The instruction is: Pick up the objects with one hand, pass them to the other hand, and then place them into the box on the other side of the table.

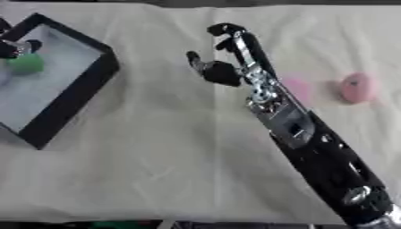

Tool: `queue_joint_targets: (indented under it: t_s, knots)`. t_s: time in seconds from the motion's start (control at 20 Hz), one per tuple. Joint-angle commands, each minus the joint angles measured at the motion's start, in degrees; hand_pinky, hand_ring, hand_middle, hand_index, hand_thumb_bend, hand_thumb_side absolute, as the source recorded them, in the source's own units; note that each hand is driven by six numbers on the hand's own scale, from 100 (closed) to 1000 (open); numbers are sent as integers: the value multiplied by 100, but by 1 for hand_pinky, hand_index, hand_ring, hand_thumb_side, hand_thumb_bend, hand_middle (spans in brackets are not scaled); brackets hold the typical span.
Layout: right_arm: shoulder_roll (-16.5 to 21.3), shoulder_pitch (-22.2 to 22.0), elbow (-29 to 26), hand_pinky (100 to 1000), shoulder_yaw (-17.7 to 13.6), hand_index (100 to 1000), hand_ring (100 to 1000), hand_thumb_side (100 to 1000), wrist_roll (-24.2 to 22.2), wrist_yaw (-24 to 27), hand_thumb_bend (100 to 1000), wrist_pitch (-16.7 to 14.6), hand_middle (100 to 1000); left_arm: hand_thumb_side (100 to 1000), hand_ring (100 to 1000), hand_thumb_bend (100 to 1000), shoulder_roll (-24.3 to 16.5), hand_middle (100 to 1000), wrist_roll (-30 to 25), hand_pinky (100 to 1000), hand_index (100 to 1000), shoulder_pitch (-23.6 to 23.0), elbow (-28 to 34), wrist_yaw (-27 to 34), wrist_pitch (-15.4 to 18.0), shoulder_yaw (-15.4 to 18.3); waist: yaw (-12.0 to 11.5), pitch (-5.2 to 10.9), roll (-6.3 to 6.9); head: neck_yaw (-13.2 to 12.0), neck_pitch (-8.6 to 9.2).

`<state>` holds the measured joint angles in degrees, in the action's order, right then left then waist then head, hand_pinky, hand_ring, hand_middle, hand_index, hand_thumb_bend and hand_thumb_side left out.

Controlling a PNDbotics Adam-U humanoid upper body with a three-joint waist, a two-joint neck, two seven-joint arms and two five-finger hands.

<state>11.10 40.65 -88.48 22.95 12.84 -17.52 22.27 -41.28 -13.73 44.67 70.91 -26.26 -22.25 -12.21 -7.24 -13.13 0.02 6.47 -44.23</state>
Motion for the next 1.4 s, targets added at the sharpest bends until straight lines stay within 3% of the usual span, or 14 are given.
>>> queue_joint_targets:
  t_s: [0.05,0.25,0.45,0.85,1.4]
  knots:
    - [147,155,-231,802,-61,775,718,272,-34,17,425,74,777,546,685,489,-235,666,245,786,743,-9,196,387,-71,128,35,231,-70,89,11]
    - [286,235,-355,802,-33,777,719,277,-210,7,436,202,774,592,714,448,-479,709,415,806,781,-309,366,1361,-36,284,168,308,-130,150,11]
    - [482,433,-476,807,40,782,729,285,-569,84,455,484,778,601,726,438,-693,731,603,811,794,-645,519,1834,-25,395,316,365,-197,185,11]
    - [996,915,-815,854,296,791,778,311,-1681,-71,499,1065,788,605,724,442,-916,726,933,813,786,-1002,682,2122,-55,489,570,428,-323,36,11]
    - [1567,1365,-1233,880,581,826,818,337,-2843,-155,532,1578,823,605,723,441,-985,723,1103,814,782,-1180,748,2229,-15,544,699,412,-364,-134,11]
